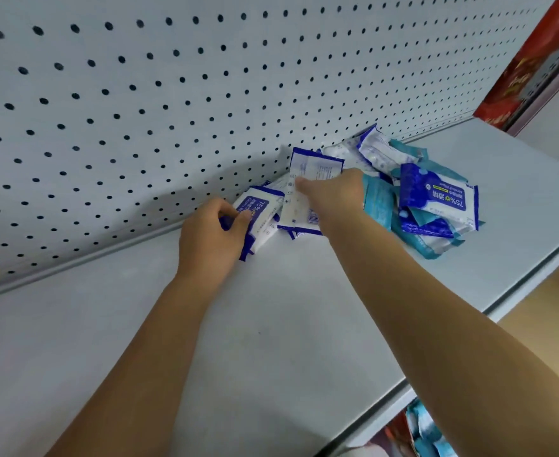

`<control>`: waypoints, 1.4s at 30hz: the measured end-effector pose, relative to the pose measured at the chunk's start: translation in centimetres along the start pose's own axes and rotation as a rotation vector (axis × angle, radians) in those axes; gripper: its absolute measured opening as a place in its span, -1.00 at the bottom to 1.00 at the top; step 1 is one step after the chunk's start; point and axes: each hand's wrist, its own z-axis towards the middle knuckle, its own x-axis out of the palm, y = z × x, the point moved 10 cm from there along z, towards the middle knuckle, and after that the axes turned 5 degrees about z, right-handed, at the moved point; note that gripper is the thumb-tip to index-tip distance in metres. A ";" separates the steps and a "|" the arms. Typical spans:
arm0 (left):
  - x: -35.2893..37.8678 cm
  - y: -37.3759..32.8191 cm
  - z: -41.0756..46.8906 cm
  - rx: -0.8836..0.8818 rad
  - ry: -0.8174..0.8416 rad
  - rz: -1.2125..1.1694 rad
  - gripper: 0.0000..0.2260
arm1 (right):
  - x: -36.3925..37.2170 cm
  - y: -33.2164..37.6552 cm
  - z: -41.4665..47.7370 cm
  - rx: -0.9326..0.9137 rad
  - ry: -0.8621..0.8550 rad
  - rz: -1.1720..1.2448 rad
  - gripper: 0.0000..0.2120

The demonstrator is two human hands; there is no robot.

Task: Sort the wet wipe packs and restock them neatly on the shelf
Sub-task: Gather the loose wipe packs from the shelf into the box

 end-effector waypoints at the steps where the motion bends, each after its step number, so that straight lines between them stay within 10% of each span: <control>1: 0.0 0.1 0.2 -0.023 0.019 -0.002 -0.80 | 0.1 0.3 0.1 -0.029 -0.008 -0.023 -0.50; 6: 1.2 0.1 0.8 -0.056 0.152 -0.011 -0.49 | 0.4 0.9 0.2 0.008 0.043 0.012 -0.49; 14: 1.9 0.0 1.1 -0.039 0.246 0.034 -0.69 | -6.1 0.8 1.2 -0.011 -0.106 0.076 -0.32; 25: 1.6 0.6 0.7 -0.256 0.276 -0.188 -0.71 | -5.0 1.2 1.0 0.052 0.222 0.176 -0.69; 42: -0.1 1.5 1.1 -0.305 0.344 -0.248 -0.83 | 1.3 2.8 -1.4 -0.425 0.634 -1.256 -0.12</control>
